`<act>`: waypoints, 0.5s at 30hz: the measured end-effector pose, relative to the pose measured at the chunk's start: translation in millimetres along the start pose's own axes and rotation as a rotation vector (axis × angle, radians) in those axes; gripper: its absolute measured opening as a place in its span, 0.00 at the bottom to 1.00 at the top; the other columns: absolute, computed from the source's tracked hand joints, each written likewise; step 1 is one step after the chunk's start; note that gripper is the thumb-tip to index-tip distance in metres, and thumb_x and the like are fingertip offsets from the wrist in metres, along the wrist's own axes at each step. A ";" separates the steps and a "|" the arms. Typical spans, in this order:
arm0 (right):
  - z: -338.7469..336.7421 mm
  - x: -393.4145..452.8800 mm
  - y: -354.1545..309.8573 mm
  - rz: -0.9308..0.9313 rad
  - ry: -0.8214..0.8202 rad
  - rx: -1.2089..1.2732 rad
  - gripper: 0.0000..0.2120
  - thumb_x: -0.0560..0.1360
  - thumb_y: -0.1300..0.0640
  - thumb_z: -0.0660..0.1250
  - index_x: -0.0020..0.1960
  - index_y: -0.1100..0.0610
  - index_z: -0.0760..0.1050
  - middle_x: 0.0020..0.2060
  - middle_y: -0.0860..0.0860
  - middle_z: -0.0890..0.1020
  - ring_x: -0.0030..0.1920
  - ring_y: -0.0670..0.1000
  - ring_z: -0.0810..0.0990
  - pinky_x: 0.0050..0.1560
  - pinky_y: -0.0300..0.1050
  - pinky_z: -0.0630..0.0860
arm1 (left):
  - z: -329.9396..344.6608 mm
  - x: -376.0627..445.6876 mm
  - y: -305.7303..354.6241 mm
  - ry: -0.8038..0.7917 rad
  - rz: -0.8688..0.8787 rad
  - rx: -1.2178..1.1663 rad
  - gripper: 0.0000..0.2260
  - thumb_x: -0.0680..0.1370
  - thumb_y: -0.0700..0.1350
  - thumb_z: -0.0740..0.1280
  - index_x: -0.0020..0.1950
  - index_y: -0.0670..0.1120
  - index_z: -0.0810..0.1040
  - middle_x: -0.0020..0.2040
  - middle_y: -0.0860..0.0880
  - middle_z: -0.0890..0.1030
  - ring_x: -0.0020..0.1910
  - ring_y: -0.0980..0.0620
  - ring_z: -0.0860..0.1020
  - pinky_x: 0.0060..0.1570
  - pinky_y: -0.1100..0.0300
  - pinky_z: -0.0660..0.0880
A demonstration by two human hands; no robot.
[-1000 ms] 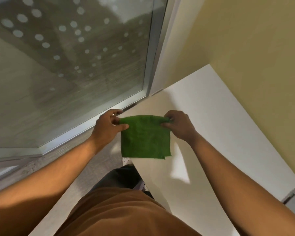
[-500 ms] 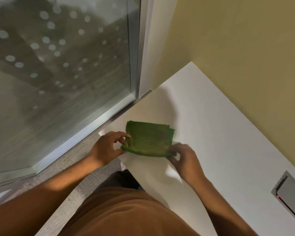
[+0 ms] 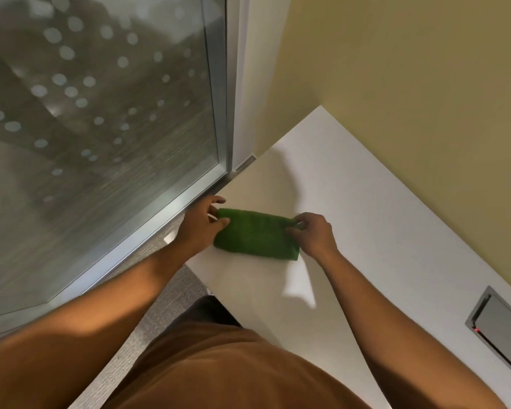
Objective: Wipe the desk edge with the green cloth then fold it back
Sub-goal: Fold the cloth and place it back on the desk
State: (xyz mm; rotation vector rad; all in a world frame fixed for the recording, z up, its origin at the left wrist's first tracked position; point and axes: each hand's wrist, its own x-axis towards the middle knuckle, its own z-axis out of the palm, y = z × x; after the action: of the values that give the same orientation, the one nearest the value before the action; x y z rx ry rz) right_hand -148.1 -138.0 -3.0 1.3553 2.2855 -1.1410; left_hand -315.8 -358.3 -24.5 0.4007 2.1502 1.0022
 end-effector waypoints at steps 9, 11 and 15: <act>34.2 -2.3 -0.6 0.176 0.061 -0.020 0.07 0.75 0.61 0.69 0.52 0.57 0.81 0.51 0.56 0.84 0.53 0.60 0.84 0.46 0.45 0.75 | 27.2 1.8 -9.2 0.093 -0.126 0.148 0.29 0.79 0.40 0.76 0.77 0.47 0.71 0.62 0.42 0.81 0.62 0.39 0.81 0.62 0.44 0.79; 41.0 -8.3 -3.5 0.185 0.098 -0.043 0.05 0.75 0.61 0.67 0.49 0.58 0.78 0.54 0.60 0.82 0.55 0.63 0.82 0.45 0.45 0.73 | 30.1 -3.0 -8.6 0.135 -0.151 0.172 0.32 0.78 0.40 0.77 0.80 0.45 0.67 0.69 0.39 0.78 0.65 0.37 0.80 0.66 0.41 0.78; 55.1 -19.4 -6.9 0.264 0.148 0.092 0.23 0.73 0.56 0.76 0.62 0.62 0.71 0.62 0.60 0.75 0.61 0.62 0.77 0.63 0.57 0.76 | 34.2 -8.7 -5.5 0.121 -0.336 0.131 0.39 0.77 0.44 0.78 0.82 0.42 0.60 0.76 0.36 0.71 0.71 0.33 0.76 0.68 0.39 0.76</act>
State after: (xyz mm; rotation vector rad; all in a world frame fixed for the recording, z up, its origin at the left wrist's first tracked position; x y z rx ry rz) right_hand -152.6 -192.3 -25.2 1.7688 2.0883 -1.1022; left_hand -285.0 -348.2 -39.5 0.0343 2.3018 0.7138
